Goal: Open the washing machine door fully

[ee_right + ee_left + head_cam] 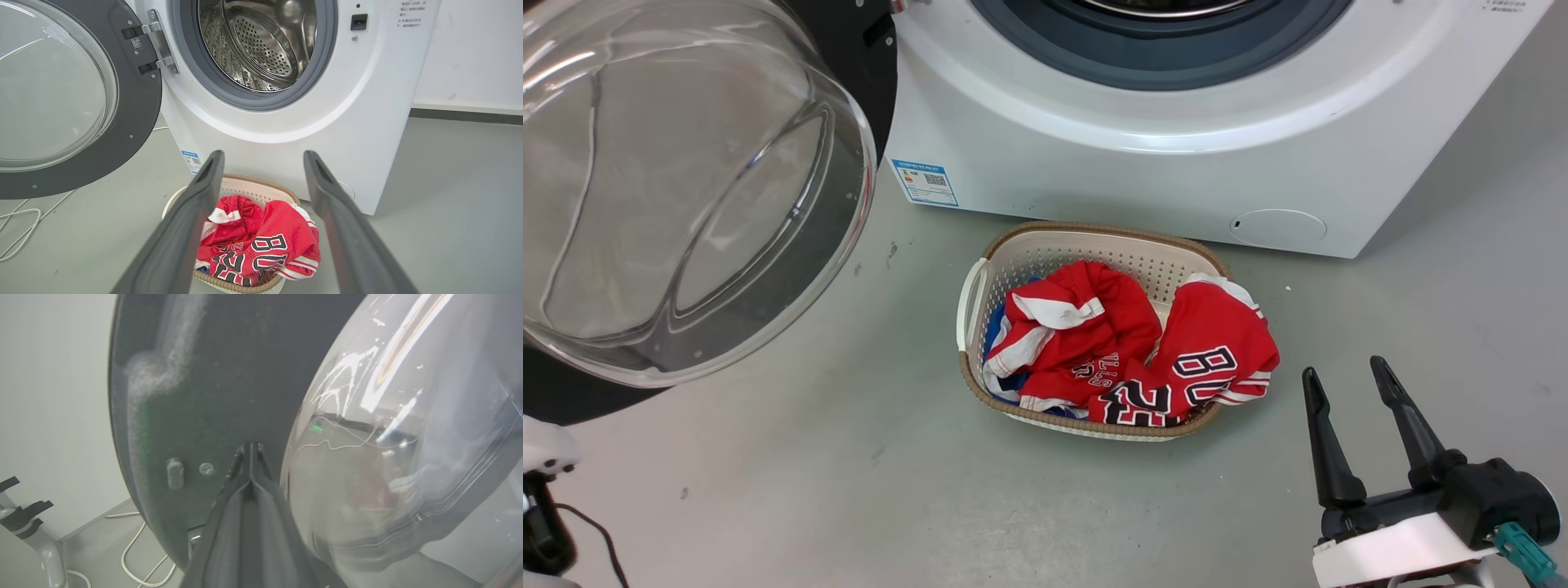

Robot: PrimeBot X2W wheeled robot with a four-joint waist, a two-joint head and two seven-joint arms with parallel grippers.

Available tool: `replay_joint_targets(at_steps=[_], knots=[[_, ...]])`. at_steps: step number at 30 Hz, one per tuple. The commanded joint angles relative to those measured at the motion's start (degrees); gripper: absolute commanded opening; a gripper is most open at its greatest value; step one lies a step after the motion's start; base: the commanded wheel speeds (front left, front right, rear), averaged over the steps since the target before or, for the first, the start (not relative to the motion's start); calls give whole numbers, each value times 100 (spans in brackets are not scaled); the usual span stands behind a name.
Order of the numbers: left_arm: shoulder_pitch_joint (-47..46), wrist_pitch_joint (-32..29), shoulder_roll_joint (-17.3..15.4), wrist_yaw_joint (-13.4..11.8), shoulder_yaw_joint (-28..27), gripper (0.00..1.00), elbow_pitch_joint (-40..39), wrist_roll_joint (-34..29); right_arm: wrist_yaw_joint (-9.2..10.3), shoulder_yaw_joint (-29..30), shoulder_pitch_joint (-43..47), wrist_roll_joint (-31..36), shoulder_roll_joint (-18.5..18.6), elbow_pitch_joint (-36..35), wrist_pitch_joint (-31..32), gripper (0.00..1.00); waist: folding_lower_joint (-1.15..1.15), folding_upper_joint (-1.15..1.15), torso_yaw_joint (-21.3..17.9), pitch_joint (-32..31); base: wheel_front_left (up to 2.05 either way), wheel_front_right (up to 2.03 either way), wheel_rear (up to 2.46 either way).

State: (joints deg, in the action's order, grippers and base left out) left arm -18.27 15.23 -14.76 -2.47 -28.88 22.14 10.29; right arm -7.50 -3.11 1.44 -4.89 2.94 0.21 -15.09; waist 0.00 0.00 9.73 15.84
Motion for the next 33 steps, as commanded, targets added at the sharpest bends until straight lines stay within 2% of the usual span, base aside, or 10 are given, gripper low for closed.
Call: replay_joint_targets(at_steps=[1,10,17,24,33], knots=[[-125,-15,-117,46,-89,0,120,-25,1,6,-55,27,-13,-23,-10,100,0,0,-17,27,0,0,0],[-515,-15,-414,301,-412,0,706,-114,1,-27,-140,49,-13,-13,-11,100,0,0,-36,75,0,0,0],[-681,-14,-475,459,-513,0,981,-271,1,-34,-116,48,-13,4,-11,100,0,0,-66,20,0,0,0],[-500,-14,-310,571,-496,0,835,-487,1,-41,-15,-43,-13,18,-11,100,0,0,-102,-232,0,0,0],[114,-14,41,707,-326,0,175,-783,1,23,213,-178,-13,65,-10,100,0,0,-149,-838,0,0,0]])
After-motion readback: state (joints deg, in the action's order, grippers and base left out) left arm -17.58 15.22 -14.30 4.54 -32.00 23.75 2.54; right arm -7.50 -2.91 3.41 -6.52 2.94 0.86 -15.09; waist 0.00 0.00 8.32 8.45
